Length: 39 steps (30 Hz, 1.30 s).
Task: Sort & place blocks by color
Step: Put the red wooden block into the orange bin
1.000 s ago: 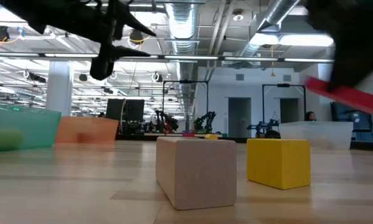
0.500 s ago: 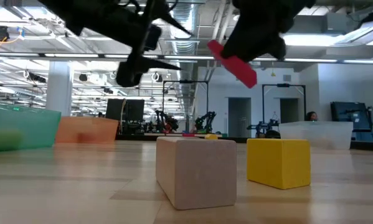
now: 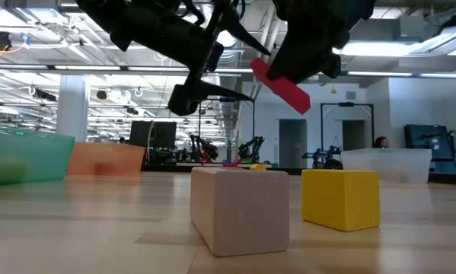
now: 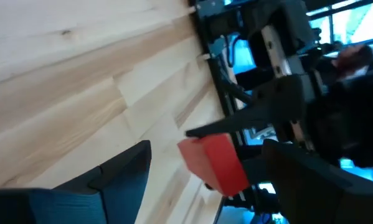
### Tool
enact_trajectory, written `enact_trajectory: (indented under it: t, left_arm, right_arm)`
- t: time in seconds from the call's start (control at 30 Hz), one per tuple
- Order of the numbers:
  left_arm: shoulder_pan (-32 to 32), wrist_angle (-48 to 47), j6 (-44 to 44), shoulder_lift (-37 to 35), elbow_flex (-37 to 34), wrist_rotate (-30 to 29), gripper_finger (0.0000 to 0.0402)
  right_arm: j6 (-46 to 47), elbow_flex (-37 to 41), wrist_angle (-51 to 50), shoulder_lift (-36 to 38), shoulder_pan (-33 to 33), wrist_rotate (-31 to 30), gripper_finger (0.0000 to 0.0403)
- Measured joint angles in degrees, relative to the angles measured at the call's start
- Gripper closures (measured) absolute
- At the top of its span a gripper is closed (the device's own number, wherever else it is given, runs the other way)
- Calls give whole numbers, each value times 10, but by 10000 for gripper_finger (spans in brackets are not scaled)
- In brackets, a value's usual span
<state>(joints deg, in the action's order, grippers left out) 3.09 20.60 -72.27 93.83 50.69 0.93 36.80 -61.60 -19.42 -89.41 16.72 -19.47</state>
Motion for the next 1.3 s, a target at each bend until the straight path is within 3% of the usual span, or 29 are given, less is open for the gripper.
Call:
enact_trajectory:
  t: [0.33,0.47,0.8,1.3]
  left_arm:
    - [-8,-38,0,-1,7,36,146]
    - [-3,-44,10,-1,7,12,161]
    - [-3,-51,4,-1,7,17,187]
    - [-7,-50,-50,-1,7,0,251]
  right_arm:
    - [-39,0,-2,0,-5,1,306]
    - [-77,0,-4,0,-8,9,306]
    - [-155,0,0,0,-23,12,306]
    - [-271,0,13,0,-46,16,295]
